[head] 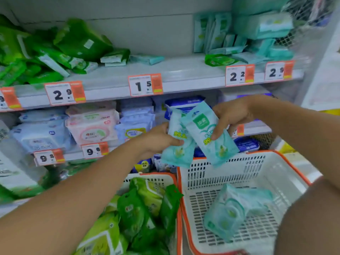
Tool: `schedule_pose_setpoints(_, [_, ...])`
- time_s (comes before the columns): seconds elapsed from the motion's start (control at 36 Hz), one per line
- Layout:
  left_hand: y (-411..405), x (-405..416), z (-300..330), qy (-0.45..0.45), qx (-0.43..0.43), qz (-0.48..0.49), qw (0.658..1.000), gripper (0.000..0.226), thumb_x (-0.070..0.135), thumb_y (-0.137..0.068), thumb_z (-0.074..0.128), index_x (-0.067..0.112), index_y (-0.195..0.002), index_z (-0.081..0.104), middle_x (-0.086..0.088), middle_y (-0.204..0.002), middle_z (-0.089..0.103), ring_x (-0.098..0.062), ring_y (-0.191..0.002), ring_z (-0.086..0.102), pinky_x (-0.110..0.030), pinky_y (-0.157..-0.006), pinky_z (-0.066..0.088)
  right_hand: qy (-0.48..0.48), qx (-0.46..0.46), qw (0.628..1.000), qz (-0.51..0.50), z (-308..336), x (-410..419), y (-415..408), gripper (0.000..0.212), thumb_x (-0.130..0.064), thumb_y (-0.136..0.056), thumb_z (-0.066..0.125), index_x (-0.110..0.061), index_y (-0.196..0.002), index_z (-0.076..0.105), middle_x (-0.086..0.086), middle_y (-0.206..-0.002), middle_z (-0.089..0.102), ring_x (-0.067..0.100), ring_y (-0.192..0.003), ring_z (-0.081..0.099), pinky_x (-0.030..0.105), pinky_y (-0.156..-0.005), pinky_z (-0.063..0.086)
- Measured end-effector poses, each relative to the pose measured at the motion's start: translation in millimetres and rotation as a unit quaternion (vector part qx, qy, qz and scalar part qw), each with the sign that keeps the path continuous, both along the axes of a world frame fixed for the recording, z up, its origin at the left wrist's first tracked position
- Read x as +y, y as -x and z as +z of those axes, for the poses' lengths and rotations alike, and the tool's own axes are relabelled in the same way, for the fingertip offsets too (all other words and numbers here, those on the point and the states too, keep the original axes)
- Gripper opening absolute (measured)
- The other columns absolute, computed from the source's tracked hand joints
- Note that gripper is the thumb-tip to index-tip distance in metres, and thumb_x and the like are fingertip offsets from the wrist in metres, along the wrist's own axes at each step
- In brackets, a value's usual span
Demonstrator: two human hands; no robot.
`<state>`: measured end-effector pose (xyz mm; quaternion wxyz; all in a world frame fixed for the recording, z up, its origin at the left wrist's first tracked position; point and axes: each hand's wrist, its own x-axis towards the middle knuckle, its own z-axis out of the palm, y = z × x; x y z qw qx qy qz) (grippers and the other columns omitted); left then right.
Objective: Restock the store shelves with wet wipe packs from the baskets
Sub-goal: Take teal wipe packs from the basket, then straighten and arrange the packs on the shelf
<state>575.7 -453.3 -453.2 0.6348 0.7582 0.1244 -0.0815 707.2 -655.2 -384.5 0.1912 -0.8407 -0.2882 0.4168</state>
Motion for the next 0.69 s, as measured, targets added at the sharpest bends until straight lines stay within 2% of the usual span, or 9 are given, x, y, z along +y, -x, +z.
schedule_pose_setpoints(0.06, [-11.2, -21.9, -21.7, -0.023, 0.048, -0.029, 0.998, 0.024, 0.002, -0.091, 0.066, 0.020, -0.102, 0.055, -0.006, -0.106, 0.068, -0.025, -0.094, 0.066, -0.041, -0.086, 0.054, 0.113, 0.000, 0.994, 0.010, -16.7, -18.8, -13.2, 0.025, -0.007, -0.085, 0.075, -0.014, -0.108, 0.069, 0.009, -0.104, 0.077, 0.032, -0.102, 0.071, 0.046, -0.083, 0.060])
schedule_pose_setpoints(0.14, [-26.3, -38.2, -41.7, -0.062, 0.103, -0.049, 0.991, 0.025, 0.001, -0.092, 0.064, 0.014, -0.110, 0.052, -0.015, -0.102, 0.063, -0.027, -0.080, 0.063, -0.043, -0.087, 0.054, 0.259, 0.007, 0.966, -0.002, -41.3, -39.4, -29.4, 0.018, -0.007, -0.093, 0.068, -0.003, -0.110, 0.064, 0.012, -0.089, 0.075, 0.033, -0.086, 0.072, 0.055, -0.083, 0.059])
schedule_pose_setpoints(0.28, [-33.7, -19.5, -25.2, -0.131, 0.102, -0.055, 0.985, 0.027, 0.007, -0.095, 0.063, 0.012, -0.120, 0.055, -0.013, -0.104, 0.067, -0.024, -0.080, 0.066, -0.028, -0.063, 0.057, 0.331, -0.061, 0.941, 0.014, -57.7, -39.9, -46.0, 0.041, -0.026, -0.095, 0.067, 0.001, -0.125, 0.061, 0.017, -0.115, 0.069, 0.035, -0.094, 0.073, 0.052, -0.083, 0.060])
schedule_pose_setpoints(0.33, [-28.9, -6.8, -2.6, -0.156, 0.046, -0.063, 0.985, 0.017, 0.010, -0.095, 0.063, 0.014, -0.111, 0.059, -0.012, -0.105, 0.069, -0.024, -0.087, 0.068, -0.030, -0.070, 0.055, 0.258, -0.090, 0.962, 0.020, -51.3, -22.6, -42.4, 0.035, -0.027, -0.094, 0.069, -0.004, -0.119, 0.062, 0.013, -0.110, 0.069, 0.032, -0.090, 0.073, 0.046, -0.079, 0.062])
schedule_pose_setpoints(0.42, [-17.5, 23.3, 41.4, -0.223, -0.130, -0.018, 0.966, 0.009, 0.007, -0.092, 0.066, 0.013, -0.099, 0.064, -0.009, -0.083, 0.070, -0.011, -0.067, 0.067, -0.026, -0.063, 0.053, 0.003, -0.182, 0.982, 0.057, -32.7, 20.5, -24.3, 0.014, -0.011, -0.091, 0.069, -0.016, -0.103, 0.066, 0.012, -0.099, 0.072, 0.024, -0.078, 0.067, 0.027, -0.063, 0.055])
schedule_pose_setpoints(0.47, [-7.8, 54.6, 76.4, -0.294, -0.277, 0.056, 0.913, 0.007, 0.006, -0.089, 0.068, 0.010, -0.094, 0.066, -0.007, -0.074, 0.067, -0.011, -0.059, 0.062, -0.024, -0.059, 0.050, -0.195, -0.221, 0.954, 0.063, -9.6, 56.9, -1.6, 0.017, 0.000, -0.087, 0.068, -0.014, -0.098, 0.068, 0.011, -0.087, 0.073, 0.020, -0.070, 0.065, 0.022, -0.062, 0.052])
schedule_pose_setpoints(0.56, [9.8, 111.2, 126.2, -0.438, -0.396, 0.178, 0.787, 0.008, 0.018, -0.085, 0.069, 0.015, -0.090, 0.065, 0.007, -0.075, 0.065, -0.008, -0.068, 0.062, -0.018, -0.064, 0.048, -0.410, -0.174, 0.894, 0.037, 31.5, 112.3, 33.8, 0.021, 0.011, -0.085, 0.067, -0.007, -0.096, 0.068, 0.004, -0.076, 0.071, 0.012, -0.063, 0.060, 0.025, -0.066, 0.052])
schedule_pose_setpoints(0.64, [19.0, 180.2, 153.2, -0.550, -0.344, 0.288, 0.704, 0.032, 0.028, -0.081, 0.072, 0.012, -0.108, 0.063, -0.006, -0.103, 0.066, -0.023, -0.097, 0.062, -0.032, -0.085, 0.047, -0.493, -0.148, 0.857, 0.003, 61.9, 178.8, 43.0, 0.018, 0.004, -0.084, 0.072, -0.009, -0.096, 0.068, 0.007, -0.086, 0.070, 0.015, -0.075, 0.062, 0.038, -0.077, 0.056])
schedule_pose_setpoints(0.69, [24.4, 226.3, 159.3, -0.566, -0.223, 0.354, 0.710, 0.057, 0.033, -0.079, 0.076, 0.005, -0.124, 0.055, -0.017, -0.122, 0.057, -0.034, -0.114, 0.055, -0.038, -0.096, 0.043, -0.462, -0.122, 0.878, -0.036, 75.0, 229.4, 37.8, 0.022, -0.007, -0.084, 0.077, -0.007, -0.104, 0.068, 0.008, -0.095, 0.068, 0.017, -0.083, 0.062, 0.044, -0.085, 0.057])
